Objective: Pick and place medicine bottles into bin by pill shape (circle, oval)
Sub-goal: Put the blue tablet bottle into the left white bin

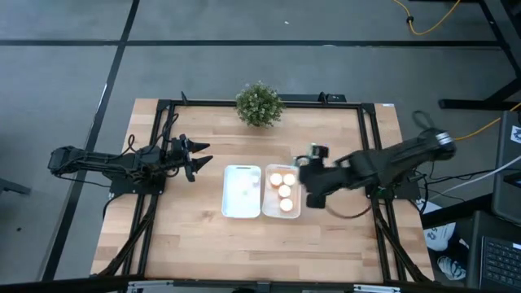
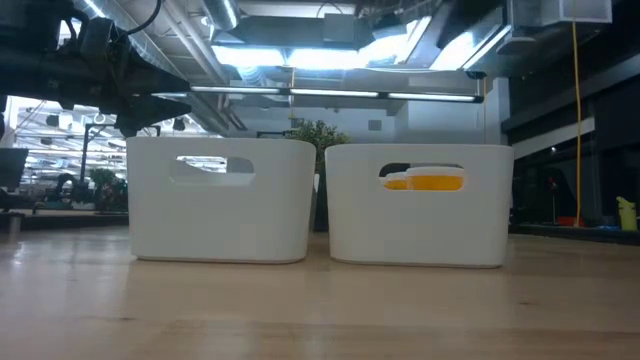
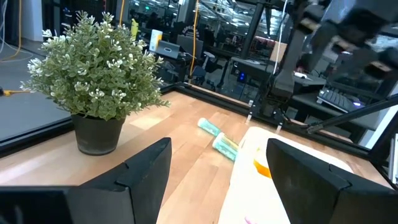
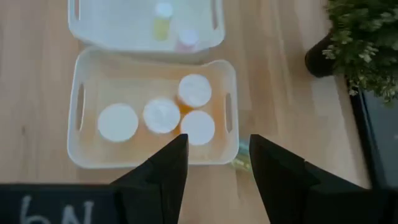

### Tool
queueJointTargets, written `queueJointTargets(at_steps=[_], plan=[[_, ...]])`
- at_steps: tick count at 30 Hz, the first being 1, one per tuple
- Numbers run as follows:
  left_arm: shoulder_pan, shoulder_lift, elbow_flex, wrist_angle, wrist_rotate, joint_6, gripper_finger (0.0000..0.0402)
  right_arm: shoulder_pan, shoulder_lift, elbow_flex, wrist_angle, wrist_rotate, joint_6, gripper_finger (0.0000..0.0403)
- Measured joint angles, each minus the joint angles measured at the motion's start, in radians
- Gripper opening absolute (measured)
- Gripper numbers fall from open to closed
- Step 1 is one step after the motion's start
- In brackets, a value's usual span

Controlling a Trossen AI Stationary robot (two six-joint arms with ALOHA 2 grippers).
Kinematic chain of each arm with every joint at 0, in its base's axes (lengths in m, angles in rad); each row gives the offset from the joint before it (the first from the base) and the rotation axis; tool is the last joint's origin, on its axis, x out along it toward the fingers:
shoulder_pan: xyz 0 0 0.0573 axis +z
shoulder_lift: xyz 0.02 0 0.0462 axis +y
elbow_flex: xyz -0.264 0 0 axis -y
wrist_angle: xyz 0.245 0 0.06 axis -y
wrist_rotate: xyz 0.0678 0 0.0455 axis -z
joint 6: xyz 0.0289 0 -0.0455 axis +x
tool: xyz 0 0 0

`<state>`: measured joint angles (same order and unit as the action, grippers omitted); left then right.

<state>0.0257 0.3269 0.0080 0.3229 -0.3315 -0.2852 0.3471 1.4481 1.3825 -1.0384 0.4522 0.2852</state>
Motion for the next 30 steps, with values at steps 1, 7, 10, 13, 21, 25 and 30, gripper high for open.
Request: queueJointTargets(at_steps=[1,7,10,13,21,25,30], plan=[[0.0,0.0,0.0,0.0,0.0,0.0,0.0255,-0.009,-0.065,-0.083,0.072,0.007,0.0,0.0172],[0.0,0.0,0.0,0.0,0.0,0.0,0.0255,-0.075,-0.357,-0.508,0.49,0.082,-0.025,0.0172],[0.0,0.0,0.0,0.0,0.0,0.0,0.0255,-0.127,-0.431,-0.653,0.64,0.103,-0.03,0.0172],[0.0,0.0,0.0,0.0,0.0,0.0,0.0255,-0.192,-0.464,-0.738,0.708,0.105,0.024,0.0172],[0.0,0.0,0.0,0.0,0.0,0.0,0.0255,-0.392,-0.47,-0.786,0.693,-0.031,0.035,0.0172],[0.0,0.0,0.0,0.0,0.0,0.0,0.0255,-0.49,-0.46,-0.786,0.721,-0.14,-0.086,0.0172],[0.0,0.0,0.0,0.0,0.0,0.0,0.0255,-0.602,-0.364,-0.786,0.734,-0.256,-0.092,0.0172]])
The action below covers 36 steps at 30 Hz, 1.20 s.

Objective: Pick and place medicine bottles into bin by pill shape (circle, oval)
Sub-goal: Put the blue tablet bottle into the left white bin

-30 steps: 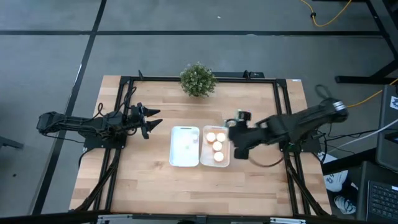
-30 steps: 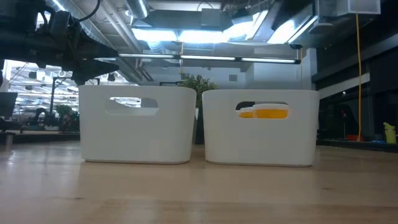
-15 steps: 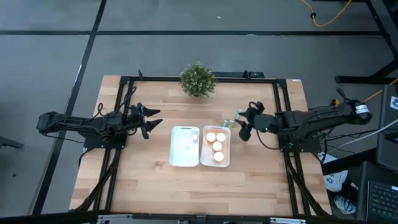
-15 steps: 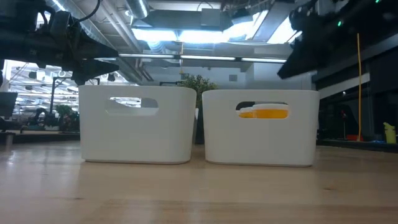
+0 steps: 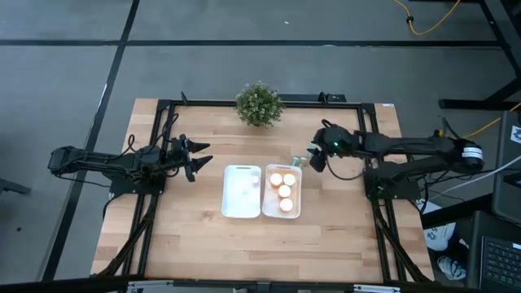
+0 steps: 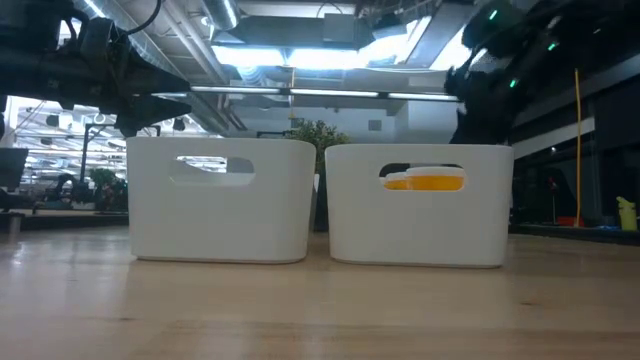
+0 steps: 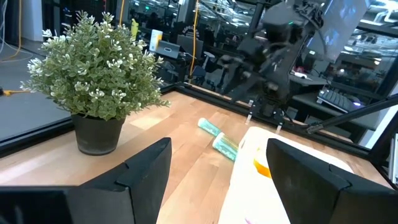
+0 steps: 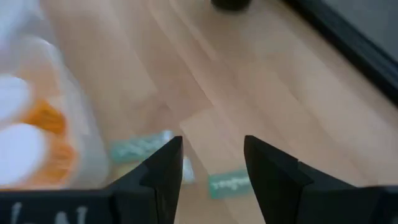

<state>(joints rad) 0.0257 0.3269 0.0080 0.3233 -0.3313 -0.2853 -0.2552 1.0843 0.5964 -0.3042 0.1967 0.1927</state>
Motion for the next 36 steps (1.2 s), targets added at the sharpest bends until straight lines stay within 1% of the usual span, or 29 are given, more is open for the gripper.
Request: queueJointTargets(at_steps=[2,5,7,11,13,15,19,21,24,27,29,33,36], plan=[[0.0,0.0,0.0,0.0,0.0,0.0,0.0255,-0.04,0.051,0.0,0.015,-0.04,-0.05,0.0172],[0.0,0.0,0.0,0.0,0.0,0.0,0.0255,-0.092,0.104,0.0,0.093,-0.104,-0.212,0.0172],[0.0,0.0,0.0,0.0,0.0,0.0,0.0255,-0.119,0.117,0.0,0.13,-0.142,-0.317,0.0172],[0.0,0.0,0.0,0.0,0.0,0.0,0.0255,-0.159,0.116,0.0,0.134,-0.157,-0.498,0.0172],[0.0,0.0,0.0,0.0,0.0,0.0,0.0255,-0.18,0.115,0.002,0.123,-0.158,-0.519,0.0172],[0.0,0.0,0.0,0.0,0.0,0.0,0.0255,-0.205,0.115,0.008,0.079,-0.162,-0.493,0.0172],[0.0,0.0,0.0,0.0,0.0,0.0,0.0255,-0.243,0.115,0.012,-0.009,-0.207,-0.477,0.0172],[0.0,0.0,0.0,0.0,0.0,0.0,0.0255,-0.246,0.122,0.012,-0.059,-0.22,-0.513,0.0172],[0.0,0.0,0.0,0.0,0.0,0.0,0.0255,-0.241,0.14,0.012,-0.08,-0.219,-0.64,0.0172],[0.0,0.0,0.0,0.0,0.0,0.0,0.0255,-0.226,0.167,0.012,-0.044,-0.211,-0.759,0.0172],[0.0,0.0,0.0,0.0,0.0,0.0,0.0255,-0.215,0.19,0.012,-0.017,-0.182,-0.815,0.0172],[0.0,0.0,0.0,0.0,0.0,0.0,0.0255,-0.197,0.263,0.012,-0.024,-0.093,-0.871,0.0172],[0.0,0.0,0.0,0.0,0.0,0.0,0.0255,-0.183,0.316,0.015,-0.026,-0.053,-0.879,0.0172]])
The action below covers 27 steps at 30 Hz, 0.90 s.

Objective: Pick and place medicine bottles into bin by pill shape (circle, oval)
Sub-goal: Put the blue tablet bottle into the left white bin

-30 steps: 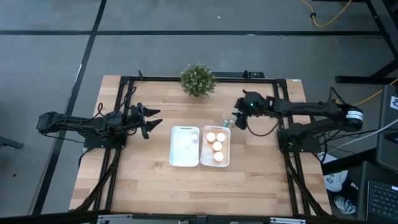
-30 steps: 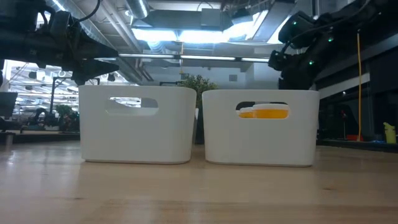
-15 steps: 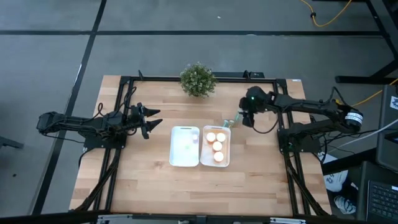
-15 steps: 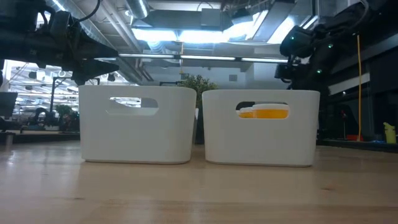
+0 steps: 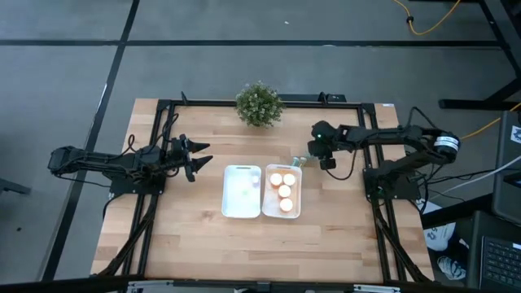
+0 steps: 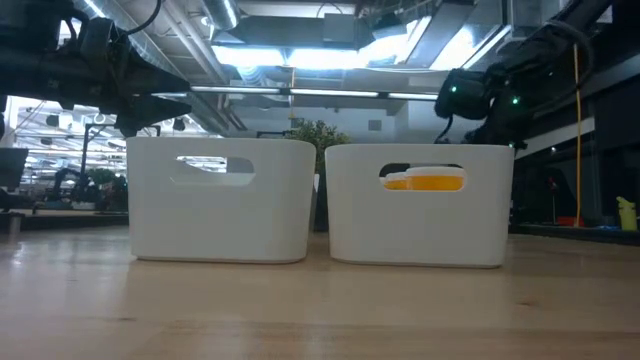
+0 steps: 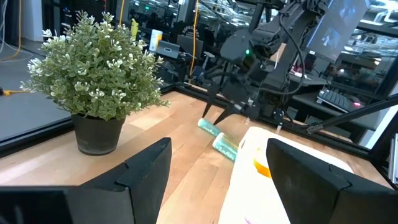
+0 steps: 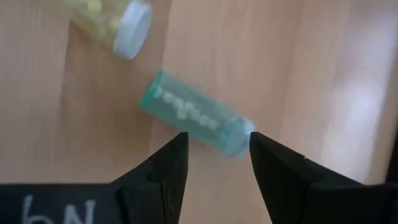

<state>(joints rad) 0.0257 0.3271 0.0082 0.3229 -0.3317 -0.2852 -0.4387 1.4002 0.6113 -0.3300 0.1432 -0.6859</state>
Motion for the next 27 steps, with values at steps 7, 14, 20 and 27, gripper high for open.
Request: queueJointTargets(at_steps=[7,14,20,27], plan=[[0.0,0.0,0.0,0.0,0.0,0.0,0.0255,0.026,0.085,0.079,-0.018,0.033,-0.084,0.0172],[0.0,0.0,0.0,0.0,0.0,0.0,0.0255,0.025,0.162,0.128,-0.023,0.032,-0.132,0.0172],[0.0,0.0,0.0,0.0,0.0,0.0,0.0255,0.025,0.231,0.166,-0.04,0.033,-0.163,0.0172],[0.0,0.0,0.0,0.0,0.0,0.0,0.0255,0.025,0.235,0.203,-0.165,0.027,0.027,0.0172]])
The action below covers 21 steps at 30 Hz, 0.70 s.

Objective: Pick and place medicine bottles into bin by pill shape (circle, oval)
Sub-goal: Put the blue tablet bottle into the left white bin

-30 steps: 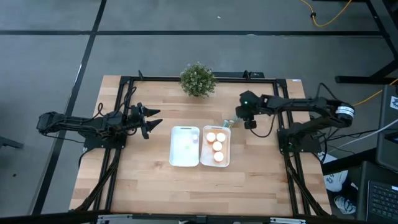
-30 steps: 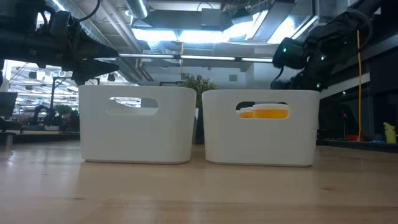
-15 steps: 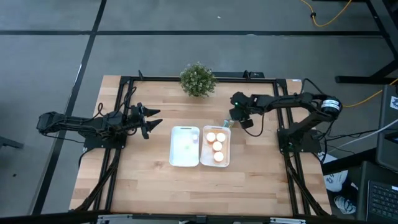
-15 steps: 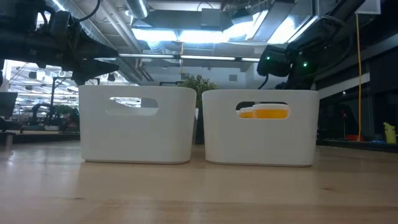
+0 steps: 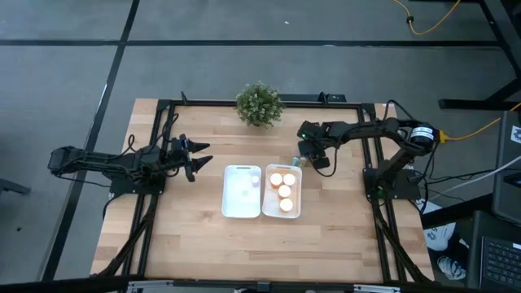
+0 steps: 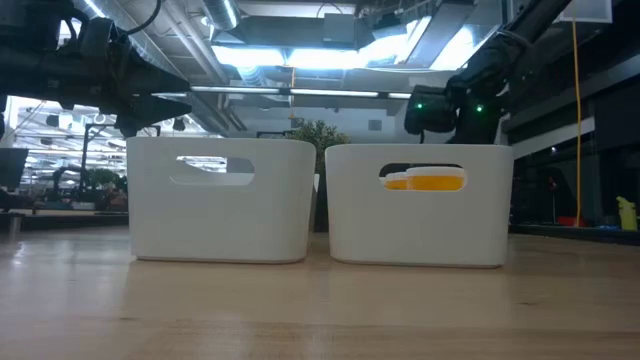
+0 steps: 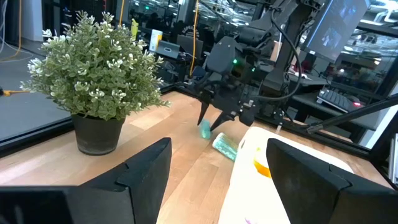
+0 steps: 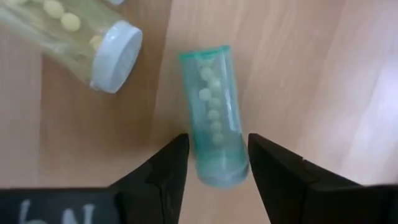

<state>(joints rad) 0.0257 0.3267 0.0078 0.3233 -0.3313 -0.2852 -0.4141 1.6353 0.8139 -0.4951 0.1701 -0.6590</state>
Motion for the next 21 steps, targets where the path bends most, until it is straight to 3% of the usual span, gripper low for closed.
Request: queueJointTargets(at_steps=[7,17,21], plan=[[0.0,0.0,0.0,0.0,0.0,0.0,0.0255,-0.001,-0.004,-0.019,-0.021,-0.055,0.135,0.0172],[0.0,0.0,0.0,0.0,0.0,0.0,0.0255,-0.005,-0.004,-0.032,-0.062,-0.171,0.453,0.0172],[0.0,0.0,0.0,0.0,0.0,0.0,0.0255,-0.011,-0.03,-0.078,-0.008,-0.208,0.534,0.0172]])
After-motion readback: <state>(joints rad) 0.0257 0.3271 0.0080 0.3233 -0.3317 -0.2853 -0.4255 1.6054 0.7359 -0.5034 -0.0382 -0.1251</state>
